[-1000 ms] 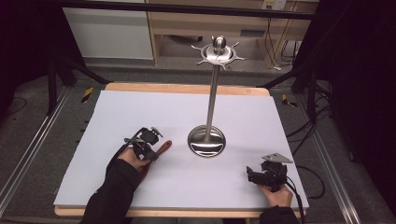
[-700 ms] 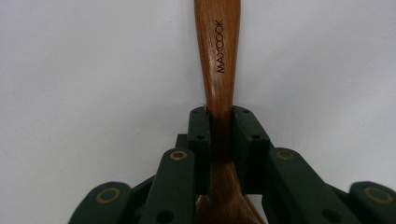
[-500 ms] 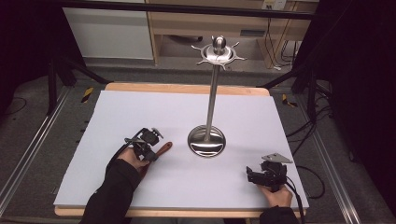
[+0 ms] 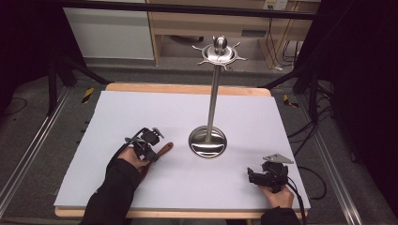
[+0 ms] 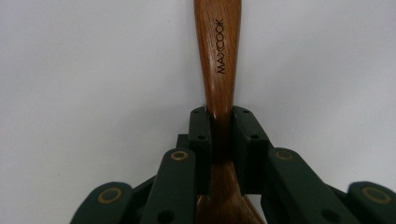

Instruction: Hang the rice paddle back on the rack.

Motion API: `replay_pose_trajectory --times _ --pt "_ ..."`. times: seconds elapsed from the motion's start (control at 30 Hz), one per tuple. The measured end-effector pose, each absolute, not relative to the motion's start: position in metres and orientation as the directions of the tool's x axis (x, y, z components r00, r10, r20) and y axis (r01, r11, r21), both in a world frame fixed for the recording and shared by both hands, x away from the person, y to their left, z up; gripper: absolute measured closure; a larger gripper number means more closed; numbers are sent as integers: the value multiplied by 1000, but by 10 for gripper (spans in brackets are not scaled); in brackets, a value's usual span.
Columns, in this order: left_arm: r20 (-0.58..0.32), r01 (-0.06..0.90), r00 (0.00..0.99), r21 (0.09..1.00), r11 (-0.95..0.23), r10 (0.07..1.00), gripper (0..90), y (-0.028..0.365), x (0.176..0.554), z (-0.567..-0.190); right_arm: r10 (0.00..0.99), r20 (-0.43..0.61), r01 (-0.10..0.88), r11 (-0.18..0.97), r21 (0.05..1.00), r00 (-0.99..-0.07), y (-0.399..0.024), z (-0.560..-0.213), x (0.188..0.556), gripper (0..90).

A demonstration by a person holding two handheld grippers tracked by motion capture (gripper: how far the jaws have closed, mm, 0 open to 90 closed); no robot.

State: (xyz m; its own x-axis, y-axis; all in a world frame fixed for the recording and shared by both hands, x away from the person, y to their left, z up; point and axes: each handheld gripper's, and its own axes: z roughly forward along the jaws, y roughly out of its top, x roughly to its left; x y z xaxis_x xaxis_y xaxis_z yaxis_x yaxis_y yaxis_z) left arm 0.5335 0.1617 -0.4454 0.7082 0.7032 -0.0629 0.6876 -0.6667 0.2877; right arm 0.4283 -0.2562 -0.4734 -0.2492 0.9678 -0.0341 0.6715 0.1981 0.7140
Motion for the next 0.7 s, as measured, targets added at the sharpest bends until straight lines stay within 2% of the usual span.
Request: replay_pose_trajectory --times 0.07,0.43,0.7 --pt "-64 686 709 292 -666 702 782 163 533 -445 968 -34 671 197 714 -248 -256 -473 428 126" --pt "-27 600 713 540 -590 701 783 181 505 -418 969 -37 672 198 714 -246 -256 -474 428 126" --pt "-25 569 698 625 -534 716 784 195 487 -418 968 -39 672 201 713 -247 -256 -474 428 126"
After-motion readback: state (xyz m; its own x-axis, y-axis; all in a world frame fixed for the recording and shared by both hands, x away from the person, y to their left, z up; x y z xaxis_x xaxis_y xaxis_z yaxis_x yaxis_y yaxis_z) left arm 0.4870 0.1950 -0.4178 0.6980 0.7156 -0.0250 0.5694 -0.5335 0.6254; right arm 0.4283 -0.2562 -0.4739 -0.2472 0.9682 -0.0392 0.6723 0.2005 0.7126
